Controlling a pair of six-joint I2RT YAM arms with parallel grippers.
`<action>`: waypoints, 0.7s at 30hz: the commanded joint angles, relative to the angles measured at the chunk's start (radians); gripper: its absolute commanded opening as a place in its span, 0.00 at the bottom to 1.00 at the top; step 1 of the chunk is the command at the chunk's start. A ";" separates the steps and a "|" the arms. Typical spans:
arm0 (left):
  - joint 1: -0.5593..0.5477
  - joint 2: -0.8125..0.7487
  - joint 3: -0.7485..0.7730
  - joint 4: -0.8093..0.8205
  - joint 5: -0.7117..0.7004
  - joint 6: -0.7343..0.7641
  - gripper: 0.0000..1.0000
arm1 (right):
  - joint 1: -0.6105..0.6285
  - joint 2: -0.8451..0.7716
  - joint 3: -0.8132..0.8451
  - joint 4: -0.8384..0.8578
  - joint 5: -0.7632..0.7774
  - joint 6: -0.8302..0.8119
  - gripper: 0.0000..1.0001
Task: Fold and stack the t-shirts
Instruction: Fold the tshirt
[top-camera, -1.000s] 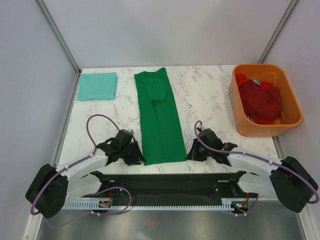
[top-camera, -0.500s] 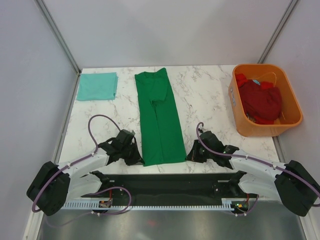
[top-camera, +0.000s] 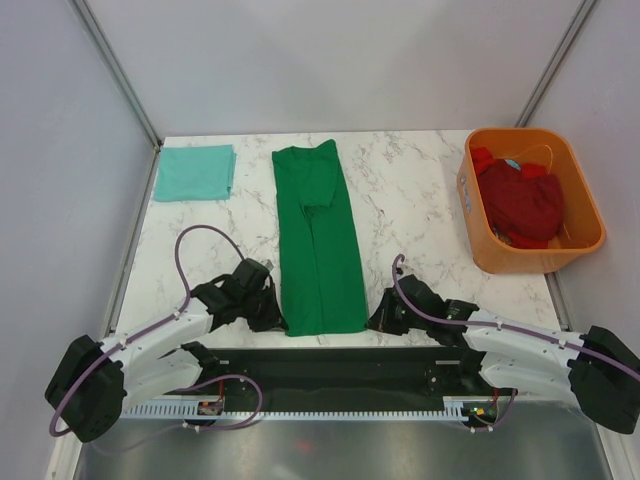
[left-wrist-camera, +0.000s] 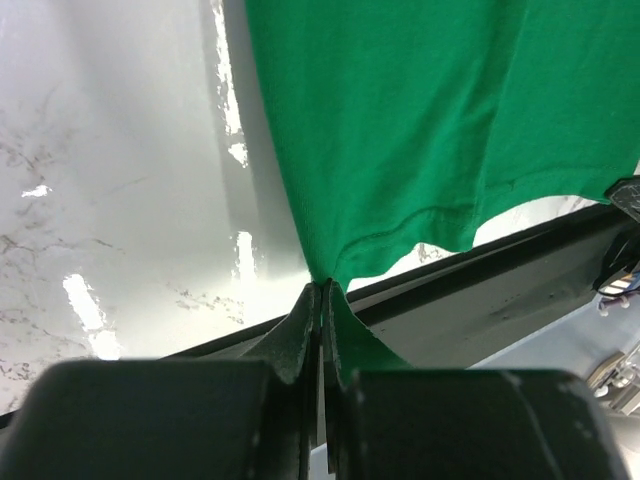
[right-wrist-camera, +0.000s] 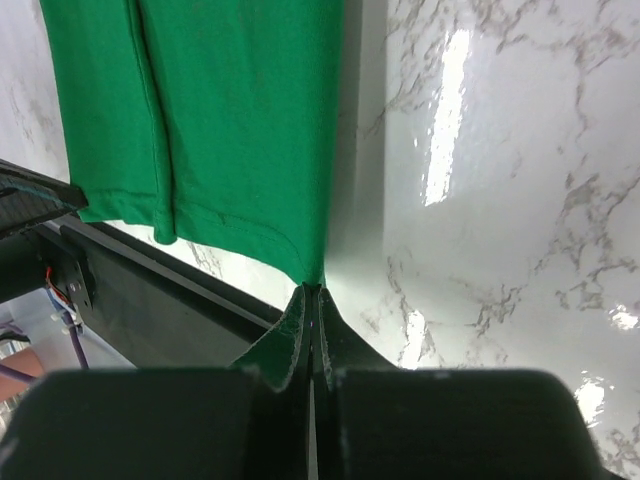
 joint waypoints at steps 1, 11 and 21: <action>-0.025 -0.045 0.017 -0.026 0.019 -0.010 0.02 | 0.039 -0.014 0.036 -0.021 0.046 0.057 0.00; -0.022 0.010 0.083 -0.040 -0.026 -0.053 0.02 | 0.053 -0.010 0.111 -0.092 0.124 -0.023 0.00; 0.153 0.131 0.206 -0.038 0.034 0.054 0.02 | -0.043 0.174 0.289 -0.095 0.099 -0.164 0.00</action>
